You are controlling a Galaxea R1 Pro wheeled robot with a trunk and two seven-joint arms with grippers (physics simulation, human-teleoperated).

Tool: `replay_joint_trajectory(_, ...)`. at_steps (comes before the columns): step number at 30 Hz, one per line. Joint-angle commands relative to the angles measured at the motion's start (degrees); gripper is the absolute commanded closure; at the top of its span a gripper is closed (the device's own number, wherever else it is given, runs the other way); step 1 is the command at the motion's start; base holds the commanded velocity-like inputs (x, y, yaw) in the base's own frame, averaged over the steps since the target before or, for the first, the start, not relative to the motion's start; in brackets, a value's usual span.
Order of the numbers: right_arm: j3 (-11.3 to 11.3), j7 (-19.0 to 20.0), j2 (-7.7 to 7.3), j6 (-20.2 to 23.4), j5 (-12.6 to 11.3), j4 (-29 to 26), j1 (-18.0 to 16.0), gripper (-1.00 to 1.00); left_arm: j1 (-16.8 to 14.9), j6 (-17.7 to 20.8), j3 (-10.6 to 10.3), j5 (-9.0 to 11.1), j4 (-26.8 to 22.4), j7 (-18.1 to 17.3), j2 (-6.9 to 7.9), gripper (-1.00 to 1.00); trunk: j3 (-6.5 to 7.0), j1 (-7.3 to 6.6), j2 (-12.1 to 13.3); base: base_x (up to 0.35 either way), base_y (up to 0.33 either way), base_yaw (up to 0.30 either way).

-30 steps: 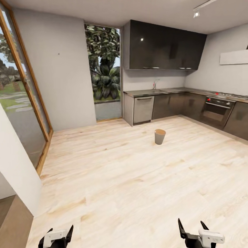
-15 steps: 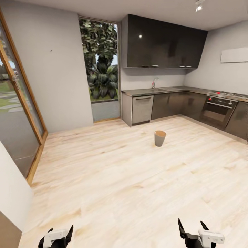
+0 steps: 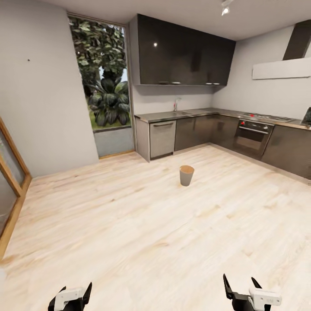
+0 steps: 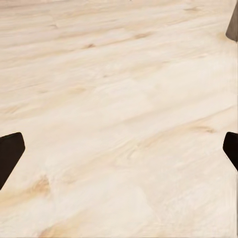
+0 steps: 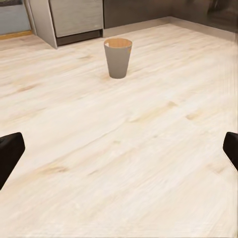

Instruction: Put the three can of soda from the living room inside the tash can in the kitchen.

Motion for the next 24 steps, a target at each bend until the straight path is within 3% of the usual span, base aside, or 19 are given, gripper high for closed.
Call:
replay_joint_trajectory(1,0.0,0.0,0.0,0.0,0.0,0.0,0.0,-1.0,0.0,0.0,0.0,0.0,0.0,0.0,0.0,-1.0,0.03,0.0,0.0,0.323,0.0,-0.252)
replay_joint_trajectory(14,-0.1,0.2,0.01,-0.1,0.1,-0.1,0.0,-1.0,0.0,0.0,0.0,0.0,-0.1,0.0,0.0,-1.0,0.31,0.0,0.0,0.323,0.0,-0.243)
replay_joint_trajectory(24,0.0,0.4,-0.01,0.0,0.2,0.0,0.0,-1.0,0.0,-0.1,0.0,0.0,-0.3,0.0,0.0,-1.0,0.33,0.0,0.0,0.323,0.0,-0.045)
